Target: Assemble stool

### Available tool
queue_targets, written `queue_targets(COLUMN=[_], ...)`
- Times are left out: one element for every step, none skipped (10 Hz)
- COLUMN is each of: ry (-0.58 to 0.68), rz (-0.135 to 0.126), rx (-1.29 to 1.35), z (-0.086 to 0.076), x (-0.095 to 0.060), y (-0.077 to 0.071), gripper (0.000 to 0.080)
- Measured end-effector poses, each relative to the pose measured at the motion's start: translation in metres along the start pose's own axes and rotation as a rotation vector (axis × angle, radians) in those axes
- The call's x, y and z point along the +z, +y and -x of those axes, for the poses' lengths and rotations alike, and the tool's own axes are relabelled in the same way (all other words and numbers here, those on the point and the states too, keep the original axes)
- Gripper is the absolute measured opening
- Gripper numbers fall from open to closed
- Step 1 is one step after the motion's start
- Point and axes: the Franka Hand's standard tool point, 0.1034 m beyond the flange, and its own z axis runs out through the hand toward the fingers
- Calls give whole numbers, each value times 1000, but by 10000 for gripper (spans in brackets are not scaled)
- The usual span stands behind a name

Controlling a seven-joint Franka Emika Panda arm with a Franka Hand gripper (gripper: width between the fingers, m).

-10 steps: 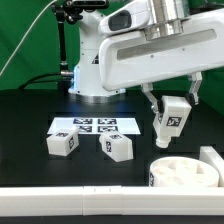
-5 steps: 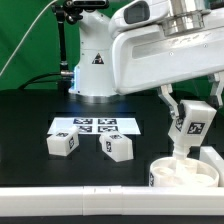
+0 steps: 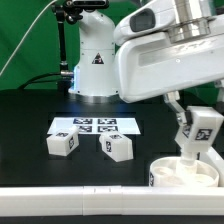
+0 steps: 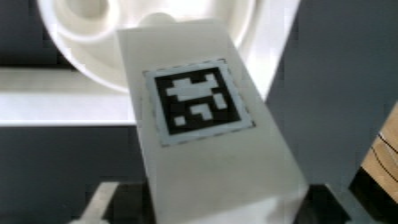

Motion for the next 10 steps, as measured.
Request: queue_targets(ry=[5, 7, 9, 10, 9, 9, 8, 5, 2, 0], rz=[-8, -12, -11, -11, -11, -10, -8, -7, -7, -7], rx=[-2, -5, -4, -3, -3, -3, -4, 0, 1, 1], z=[-8, -11, -11, -11, -10, -10, -8, -6, -5, -4], x=[4, 8, 12, 12, 12, 12, 13, 14, 16, 17], y=[-6, -9, -8, -8, -8, -7, -4, -1, 0, -1], gripper=[363, 363, 363, 363, 363, 363, 363, 363, 363, 363])
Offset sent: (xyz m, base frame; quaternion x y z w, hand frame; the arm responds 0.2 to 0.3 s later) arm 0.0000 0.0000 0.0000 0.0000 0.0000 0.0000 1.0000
